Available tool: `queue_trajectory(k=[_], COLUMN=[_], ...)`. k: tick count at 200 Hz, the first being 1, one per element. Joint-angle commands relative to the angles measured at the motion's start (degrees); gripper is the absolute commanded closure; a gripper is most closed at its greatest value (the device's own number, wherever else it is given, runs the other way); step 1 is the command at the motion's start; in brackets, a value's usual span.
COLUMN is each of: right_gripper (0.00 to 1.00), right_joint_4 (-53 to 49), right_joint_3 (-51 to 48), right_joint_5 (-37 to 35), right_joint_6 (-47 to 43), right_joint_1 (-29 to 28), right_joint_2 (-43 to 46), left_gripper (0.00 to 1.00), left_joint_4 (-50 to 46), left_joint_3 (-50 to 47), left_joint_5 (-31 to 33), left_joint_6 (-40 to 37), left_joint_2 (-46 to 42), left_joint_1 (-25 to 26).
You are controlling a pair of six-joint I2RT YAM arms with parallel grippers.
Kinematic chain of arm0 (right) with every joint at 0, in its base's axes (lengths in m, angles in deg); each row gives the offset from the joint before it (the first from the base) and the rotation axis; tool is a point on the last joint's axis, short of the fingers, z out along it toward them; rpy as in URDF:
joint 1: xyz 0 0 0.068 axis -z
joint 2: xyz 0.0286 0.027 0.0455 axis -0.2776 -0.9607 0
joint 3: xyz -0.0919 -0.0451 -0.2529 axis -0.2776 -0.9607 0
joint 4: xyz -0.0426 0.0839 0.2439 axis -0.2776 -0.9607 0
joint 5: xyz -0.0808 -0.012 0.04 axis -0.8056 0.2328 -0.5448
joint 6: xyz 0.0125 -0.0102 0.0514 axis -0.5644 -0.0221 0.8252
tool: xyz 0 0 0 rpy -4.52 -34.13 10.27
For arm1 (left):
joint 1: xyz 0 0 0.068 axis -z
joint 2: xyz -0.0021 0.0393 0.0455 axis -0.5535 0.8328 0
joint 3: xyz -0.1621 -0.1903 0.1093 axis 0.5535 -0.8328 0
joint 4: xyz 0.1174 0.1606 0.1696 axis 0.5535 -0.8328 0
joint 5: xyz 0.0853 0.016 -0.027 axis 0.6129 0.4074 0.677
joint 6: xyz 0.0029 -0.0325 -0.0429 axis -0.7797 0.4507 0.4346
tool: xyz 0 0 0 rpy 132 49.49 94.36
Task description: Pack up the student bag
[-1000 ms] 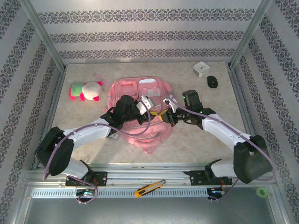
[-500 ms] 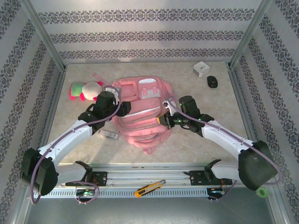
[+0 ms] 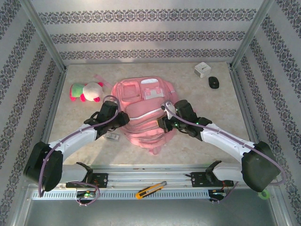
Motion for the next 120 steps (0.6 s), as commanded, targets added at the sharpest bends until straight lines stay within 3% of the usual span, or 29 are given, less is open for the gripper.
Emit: queue_trajectory(k=[1,36,64,89,108,120], right_gripper=[1.0,1.0,1.0,1.0,1.0,0.84], right_joint_4=[1.8,7.3,14.4,15.5,15.6,14.3], right_joint_3=[2.4,4.2,9.1,16.0,18.1,18.0], right_joint_5=[-1.5,-7.9,-11.9,-11.9,-11.3,-11.3], right_joint_6=[3.1,9.1,13.2,15.2,14.5,12.8], right_joint_1=[-3.8,-11.9,-17.9,-19.6,-19.6,-19.6], right_joint_2=[-0.9,-5.5,-14.8,-23.9,-25.8,-24.4], left_gripper=[0.84,0.83,0.82,0.81,0.76,0.7], left_joint_4=[9.3,12.9,14.2,14.0,12.2,10.3], left_joint_3=[0.1,0.4,0.8,0.7,0.5,0.5], left_joint_5=[-6.3,-5.5,-4.9,-4.2,-1.9,-0.5], left_joint_6=[6.9,7.4,7.5,6.6,4.9,3.3], left_joint_2=[0.3,1.2,1.9,1.4,-0.3,-1.8], left_joint_1=[0.7,1.5,2.0,2.1,2.0,1.5])
